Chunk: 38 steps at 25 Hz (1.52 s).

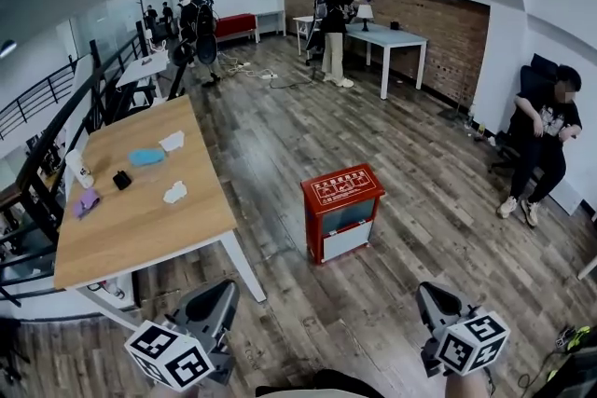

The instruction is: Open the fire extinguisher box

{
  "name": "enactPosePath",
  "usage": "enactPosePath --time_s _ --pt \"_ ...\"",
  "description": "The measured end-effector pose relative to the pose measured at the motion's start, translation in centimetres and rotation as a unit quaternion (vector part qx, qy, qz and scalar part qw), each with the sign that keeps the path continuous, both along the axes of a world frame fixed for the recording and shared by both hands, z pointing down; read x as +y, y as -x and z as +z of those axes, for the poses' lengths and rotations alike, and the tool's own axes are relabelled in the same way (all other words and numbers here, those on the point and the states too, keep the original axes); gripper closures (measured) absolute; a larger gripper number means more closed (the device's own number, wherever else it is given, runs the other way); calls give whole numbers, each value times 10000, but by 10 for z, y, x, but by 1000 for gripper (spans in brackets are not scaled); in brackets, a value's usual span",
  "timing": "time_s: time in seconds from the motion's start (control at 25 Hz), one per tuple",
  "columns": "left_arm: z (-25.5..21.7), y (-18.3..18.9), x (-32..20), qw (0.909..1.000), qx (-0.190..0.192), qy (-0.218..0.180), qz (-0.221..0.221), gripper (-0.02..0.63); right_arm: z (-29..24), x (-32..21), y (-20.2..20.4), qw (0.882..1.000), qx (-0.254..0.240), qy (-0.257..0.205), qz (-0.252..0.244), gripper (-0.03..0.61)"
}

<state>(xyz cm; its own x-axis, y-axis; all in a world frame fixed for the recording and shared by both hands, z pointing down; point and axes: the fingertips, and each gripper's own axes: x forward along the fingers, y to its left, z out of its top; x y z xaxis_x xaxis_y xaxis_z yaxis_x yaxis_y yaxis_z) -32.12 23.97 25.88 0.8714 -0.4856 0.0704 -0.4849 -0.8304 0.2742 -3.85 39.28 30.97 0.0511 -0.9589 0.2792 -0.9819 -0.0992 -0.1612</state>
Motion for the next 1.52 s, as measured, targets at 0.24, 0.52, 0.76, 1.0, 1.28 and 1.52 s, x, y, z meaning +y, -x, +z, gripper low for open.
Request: enactPosePath --time_s 0.24,0.52,0.76,1.0,1.28,1.52 --pt "8 -12 0 9999 -160 24 28 603 17 -1 -9 9998 -138 116 -10 565" --pt "17 -21 -4 9995 -251 156 65 603 29 -7 -10 9993 -181 294 -104 565" --pt "23 -42 -20 9992 -256 176 258 603 28 -17 -24 9995 -172 261 26 565" --pt "25 -62 -50 9988 -237 223 366 604 33 -40 -37 9989 -230 389 112 565" --pt "31 -91 -99 9977 -306 331 506 603 36 -83 -54 9983 -282 483 174 565" --pt "23 -125 -143 9958 -326 353 785 603 36 -122 -68 9972 -368 588 292 565"
